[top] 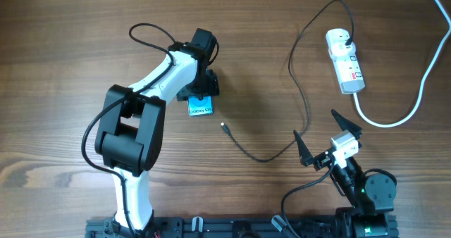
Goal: Plug charger to phone and switch on socket
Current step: 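Lower the left gripper and grasp the phone's top edge, then lift the phone upright with the left gripper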
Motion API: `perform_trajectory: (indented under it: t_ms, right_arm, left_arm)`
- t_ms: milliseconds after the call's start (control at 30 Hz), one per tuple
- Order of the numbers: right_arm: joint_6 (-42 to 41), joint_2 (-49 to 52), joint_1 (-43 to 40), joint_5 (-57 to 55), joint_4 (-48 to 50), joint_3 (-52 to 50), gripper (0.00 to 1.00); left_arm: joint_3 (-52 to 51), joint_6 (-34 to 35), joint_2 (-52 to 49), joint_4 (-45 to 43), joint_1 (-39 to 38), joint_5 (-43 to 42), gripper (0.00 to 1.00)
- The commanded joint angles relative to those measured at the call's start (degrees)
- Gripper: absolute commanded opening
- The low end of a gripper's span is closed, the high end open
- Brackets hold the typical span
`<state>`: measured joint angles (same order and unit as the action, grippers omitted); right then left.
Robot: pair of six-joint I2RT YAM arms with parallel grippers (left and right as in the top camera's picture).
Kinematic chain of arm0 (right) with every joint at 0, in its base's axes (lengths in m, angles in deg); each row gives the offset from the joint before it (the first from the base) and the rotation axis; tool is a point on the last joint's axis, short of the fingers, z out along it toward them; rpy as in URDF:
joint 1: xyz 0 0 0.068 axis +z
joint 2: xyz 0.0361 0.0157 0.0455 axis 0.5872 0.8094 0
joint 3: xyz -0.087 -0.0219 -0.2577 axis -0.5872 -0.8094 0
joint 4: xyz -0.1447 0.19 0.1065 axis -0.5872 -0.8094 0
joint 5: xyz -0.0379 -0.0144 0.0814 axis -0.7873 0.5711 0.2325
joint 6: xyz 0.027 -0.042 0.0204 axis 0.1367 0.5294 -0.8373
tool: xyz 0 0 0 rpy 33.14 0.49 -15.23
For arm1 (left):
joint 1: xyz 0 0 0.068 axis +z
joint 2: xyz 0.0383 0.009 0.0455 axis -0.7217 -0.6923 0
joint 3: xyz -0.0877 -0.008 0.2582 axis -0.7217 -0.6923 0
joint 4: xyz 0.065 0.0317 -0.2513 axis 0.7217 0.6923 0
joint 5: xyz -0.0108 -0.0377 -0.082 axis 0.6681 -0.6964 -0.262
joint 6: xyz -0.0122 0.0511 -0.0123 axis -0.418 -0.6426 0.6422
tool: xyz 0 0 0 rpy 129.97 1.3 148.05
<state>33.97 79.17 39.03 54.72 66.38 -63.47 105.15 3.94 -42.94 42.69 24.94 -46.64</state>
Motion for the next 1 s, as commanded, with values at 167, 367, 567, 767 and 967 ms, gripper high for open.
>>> perform_trajectory:
  t_ms: [167,367,567,767,967]
  right_arm:
    - [-0.7,-0.1,0.1,-0.2,0.2,-0.1,1.0]
    - [-0.7,-0.1,0.1,-0.2,0.2,-0.1,1.0]
    - [-0.7,-0.1,0.1,-0.2,0.1,-0.1,1.0]
    - [-0.7,-0.1,0.1,-0.2,0.2,-0.1,1.0]
    - [-0.7,-0.1,0.1,-0.2,0.2,-0.1,1.0]
  left_arm:
    - [1.9,0.1,-1.2,3.5,0.7,-2.2,0.69]
    - [1.9,-1.4,-1.1,3.8,0.7,-1.5,0.75]
    - [2.0,-1.4,-1.0,4.3,0.9,-1.2,0.8]
    - [2.0,-1.4,-1.0,4.5,0.9,-1.1,0.7]
    - [4.0,-1.4,-0.9,6.3,0.9,-1.1,0.63]
